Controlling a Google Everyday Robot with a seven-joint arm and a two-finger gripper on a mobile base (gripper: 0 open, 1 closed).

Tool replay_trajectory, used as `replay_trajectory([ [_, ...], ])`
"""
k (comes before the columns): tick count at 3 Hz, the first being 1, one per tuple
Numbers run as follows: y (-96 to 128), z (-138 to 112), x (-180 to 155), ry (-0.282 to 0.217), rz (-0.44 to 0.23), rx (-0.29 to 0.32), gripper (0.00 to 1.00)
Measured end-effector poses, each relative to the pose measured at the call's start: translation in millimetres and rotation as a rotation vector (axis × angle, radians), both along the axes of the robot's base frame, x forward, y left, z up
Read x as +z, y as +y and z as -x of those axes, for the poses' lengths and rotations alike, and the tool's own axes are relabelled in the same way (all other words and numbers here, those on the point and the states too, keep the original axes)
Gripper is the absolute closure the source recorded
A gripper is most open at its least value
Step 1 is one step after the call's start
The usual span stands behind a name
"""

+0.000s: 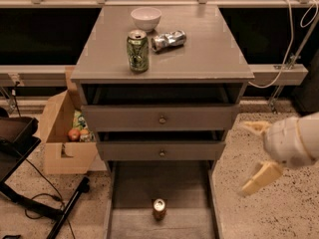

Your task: Pick orange can from bottom drawer and place on counter

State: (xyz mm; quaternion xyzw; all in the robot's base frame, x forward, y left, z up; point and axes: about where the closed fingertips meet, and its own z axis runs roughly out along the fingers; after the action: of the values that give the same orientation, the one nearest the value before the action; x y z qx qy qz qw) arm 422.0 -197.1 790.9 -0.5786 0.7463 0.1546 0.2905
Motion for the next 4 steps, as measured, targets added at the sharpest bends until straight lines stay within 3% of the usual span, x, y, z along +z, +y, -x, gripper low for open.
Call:
replay_trajectory([
  [1, 13.4, -10.6, -48.5, -0.113, -0.156, -0.010, 0.00],
  [2, 17.2, -44.3, -75.0, -0.289, -0.201, -0.012, 0.00],
  [3, 12.5, -86.7, -95.3, -0.436, -0.191, -0.033, 0.00],
  [4, 11.0, -119.1, -113.3, -0.432, -0.180, -0.035, 0.00],
])
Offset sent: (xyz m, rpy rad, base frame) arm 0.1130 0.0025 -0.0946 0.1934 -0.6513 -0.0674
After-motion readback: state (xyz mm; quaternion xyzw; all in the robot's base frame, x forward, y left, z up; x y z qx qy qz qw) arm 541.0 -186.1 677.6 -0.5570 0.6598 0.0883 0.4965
